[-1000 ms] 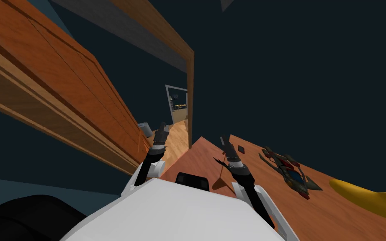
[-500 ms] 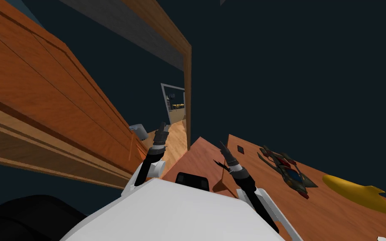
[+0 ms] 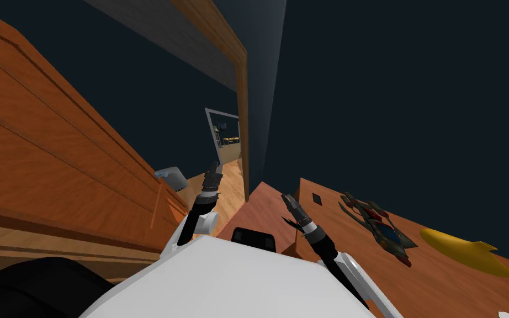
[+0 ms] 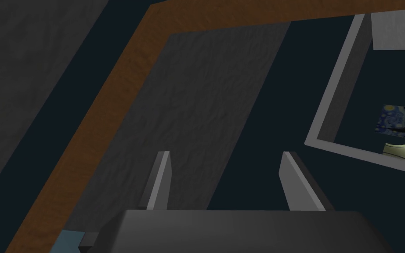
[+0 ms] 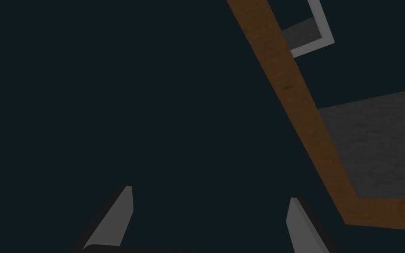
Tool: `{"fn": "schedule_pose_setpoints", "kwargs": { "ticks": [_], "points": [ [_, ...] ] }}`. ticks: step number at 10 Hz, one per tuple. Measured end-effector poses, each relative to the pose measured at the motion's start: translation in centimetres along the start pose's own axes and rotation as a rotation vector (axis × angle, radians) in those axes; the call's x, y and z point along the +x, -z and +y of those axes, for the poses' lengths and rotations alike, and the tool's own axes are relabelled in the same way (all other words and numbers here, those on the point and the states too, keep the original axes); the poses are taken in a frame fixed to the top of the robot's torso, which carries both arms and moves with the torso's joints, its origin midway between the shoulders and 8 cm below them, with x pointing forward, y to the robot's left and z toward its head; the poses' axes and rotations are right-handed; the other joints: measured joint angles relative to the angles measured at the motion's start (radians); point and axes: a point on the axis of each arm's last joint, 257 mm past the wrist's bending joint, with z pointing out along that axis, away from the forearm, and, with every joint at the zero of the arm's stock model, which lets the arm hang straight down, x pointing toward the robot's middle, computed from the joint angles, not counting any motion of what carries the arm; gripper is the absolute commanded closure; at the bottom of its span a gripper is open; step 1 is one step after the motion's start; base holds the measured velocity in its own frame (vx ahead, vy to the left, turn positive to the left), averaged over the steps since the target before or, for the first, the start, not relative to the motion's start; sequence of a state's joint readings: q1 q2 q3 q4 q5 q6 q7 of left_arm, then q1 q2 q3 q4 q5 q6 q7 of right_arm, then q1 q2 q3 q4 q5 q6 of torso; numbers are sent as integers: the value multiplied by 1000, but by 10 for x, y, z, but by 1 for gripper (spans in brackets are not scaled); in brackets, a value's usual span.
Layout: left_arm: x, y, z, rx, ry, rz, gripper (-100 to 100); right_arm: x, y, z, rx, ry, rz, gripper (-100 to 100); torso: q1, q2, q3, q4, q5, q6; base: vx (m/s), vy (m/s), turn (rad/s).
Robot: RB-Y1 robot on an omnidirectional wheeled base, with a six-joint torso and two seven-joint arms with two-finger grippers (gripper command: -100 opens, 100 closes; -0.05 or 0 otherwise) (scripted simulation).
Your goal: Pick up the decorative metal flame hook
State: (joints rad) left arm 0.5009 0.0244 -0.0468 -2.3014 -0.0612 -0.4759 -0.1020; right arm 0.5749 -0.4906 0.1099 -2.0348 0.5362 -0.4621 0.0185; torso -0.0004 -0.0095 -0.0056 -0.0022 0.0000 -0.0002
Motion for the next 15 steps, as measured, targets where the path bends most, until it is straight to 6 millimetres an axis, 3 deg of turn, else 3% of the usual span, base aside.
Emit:
{"fn": "schedule_pose_setpoints", "kwargs": {
  "ticks": [6, 9, 14, 15],
  "points": [
    [0, 0, 0, 0, 0, 0, 0, 66, 43, -40, 63, 195, 233, -100, -1, 1, 1, 0, 0, 0, 102, 22, -82],
    [0, 0, 0, 0, 0, 0, 0, 90, 64, -58, 75, 290, 345, -100, 0, 2, 1, 0, 0, 0, 111, 18, -85],
    [0, 0, 0, 0, 0, 0, 0, 134, 118, -89, 82, 456, 564, -100, 0, 1, 1, 0, 0, 0, 122, 16, -82],
    [0, 0, 0, 0, 0, 0, 0, 145, 134, -107, 84, 502, 630, -100, -2, -1, -1, 0, 0, 0, 124, 8, -39]
  ]
}}
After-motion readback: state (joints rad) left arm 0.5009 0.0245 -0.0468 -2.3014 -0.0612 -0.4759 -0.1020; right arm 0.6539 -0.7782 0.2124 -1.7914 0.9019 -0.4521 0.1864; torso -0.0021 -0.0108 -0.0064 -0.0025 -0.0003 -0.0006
